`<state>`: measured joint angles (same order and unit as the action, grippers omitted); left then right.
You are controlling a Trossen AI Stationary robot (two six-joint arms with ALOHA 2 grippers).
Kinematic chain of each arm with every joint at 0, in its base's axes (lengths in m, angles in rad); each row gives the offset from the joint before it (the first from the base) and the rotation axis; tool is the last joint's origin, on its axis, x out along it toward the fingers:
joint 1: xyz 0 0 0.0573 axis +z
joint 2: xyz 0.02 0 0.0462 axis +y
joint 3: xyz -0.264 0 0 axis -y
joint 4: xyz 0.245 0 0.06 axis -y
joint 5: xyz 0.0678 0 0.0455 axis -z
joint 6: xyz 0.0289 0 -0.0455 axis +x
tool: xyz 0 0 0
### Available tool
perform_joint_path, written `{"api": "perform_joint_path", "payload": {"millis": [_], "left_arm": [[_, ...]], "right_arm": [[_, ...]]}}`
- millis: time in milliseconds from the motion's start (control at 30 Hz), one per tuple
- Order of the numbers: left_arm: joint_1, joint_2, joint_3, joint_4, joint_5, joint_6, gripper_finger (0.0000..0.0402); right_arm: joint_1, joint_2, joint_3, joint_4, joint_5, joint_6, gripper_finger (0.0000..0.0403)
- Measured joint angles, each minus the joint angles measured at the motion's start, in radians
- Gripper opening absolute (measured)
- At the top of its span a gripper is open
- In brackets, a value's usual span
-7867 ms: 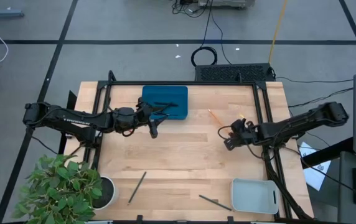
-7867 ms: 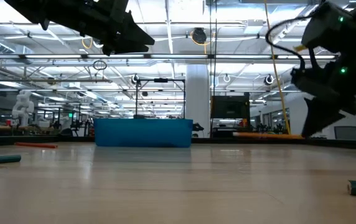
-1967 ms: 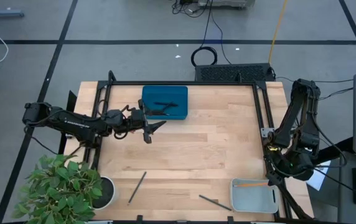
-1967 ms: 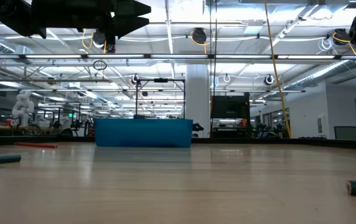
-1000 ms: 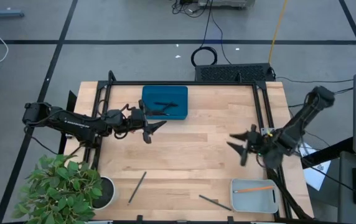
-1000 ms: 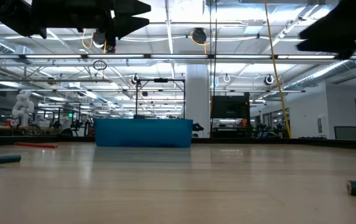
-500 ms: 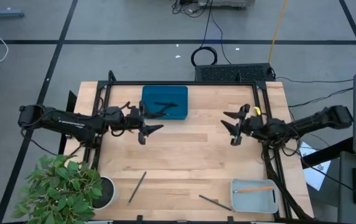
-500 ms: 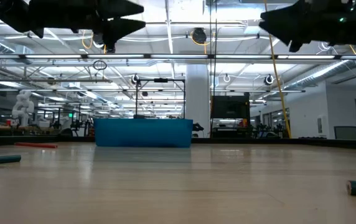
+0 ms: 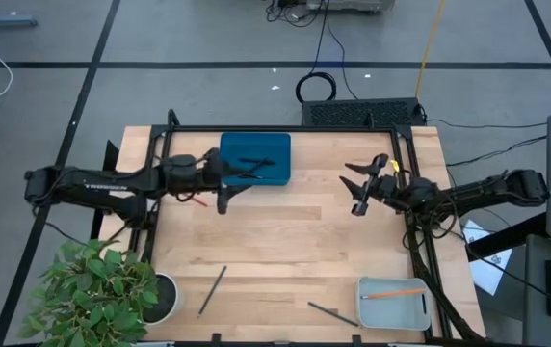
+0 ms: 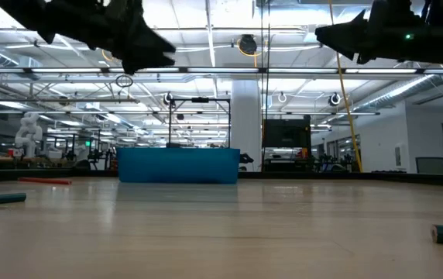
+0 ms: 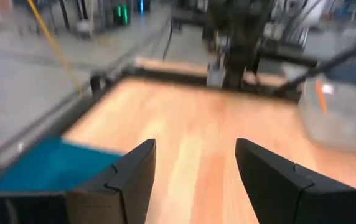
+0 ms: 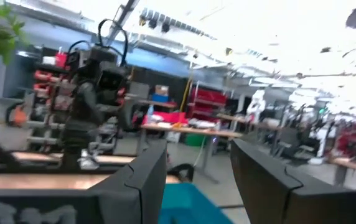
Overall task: Sort pens & pencils
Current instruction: Put the red pencil into the gray bin
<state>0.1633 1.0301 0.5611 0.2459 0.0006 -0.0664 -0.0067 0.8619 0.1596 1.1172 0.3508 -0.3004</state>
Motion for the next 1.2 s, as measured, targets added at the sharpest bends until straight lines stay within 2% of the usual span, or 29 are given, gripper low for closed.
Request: {"api": "perform_joint_path", "payload": {"millis": [133, 233, 333, 500, 800, 1000, 1200], "left_arm": [[-0.007, 0.043, 0.065, -0.243, 0.0, -0.019, 0.0225], [-0.018, 0.077, 0.16, -0.568, 0.0, -0.042, 0.0225], [-0.049, 0.13, 0.225, -0.812, -0.001, -0.05, 0.0225], [-0.125, 0.203, 0.253, -1.021, -0.003, -0.013, 0.0225], [-0.152, 0.371, 0.243, -1.139, -0.224, 0.155, 0.0225], [-0.114, 0.443, 0.243, -1.143, -0.202, 0.235, 0.0225], [-0.038, 0.495, 0.243, -1.136, -0.18, 0.319, 0.0225]], "right_arm": [[-0.016, 0.0, 0.0, 0.041, -0.016, -0.008, 0.0167], [-0.02, 0.0, 0.0, 0.054, -0.016, -0.007, 0.0167], [-0.019, 0.0, 0.0, 0.049, -0.016, 0.0, 0.0167], [-0.019, 0.0, 0.0, 0.045, -0.016, 0.004, 0.0167], [-0.018, 0.0, 0.001, 0.023, -0.03, 0.096, 0.0167], [-0.018, 0.0, 0.002, 0.014, -0.092, 0.128, 0.0167], [-0.018, 0.001, 0.002, 0.0, -0.095, 0.158, 0.0167]]}}
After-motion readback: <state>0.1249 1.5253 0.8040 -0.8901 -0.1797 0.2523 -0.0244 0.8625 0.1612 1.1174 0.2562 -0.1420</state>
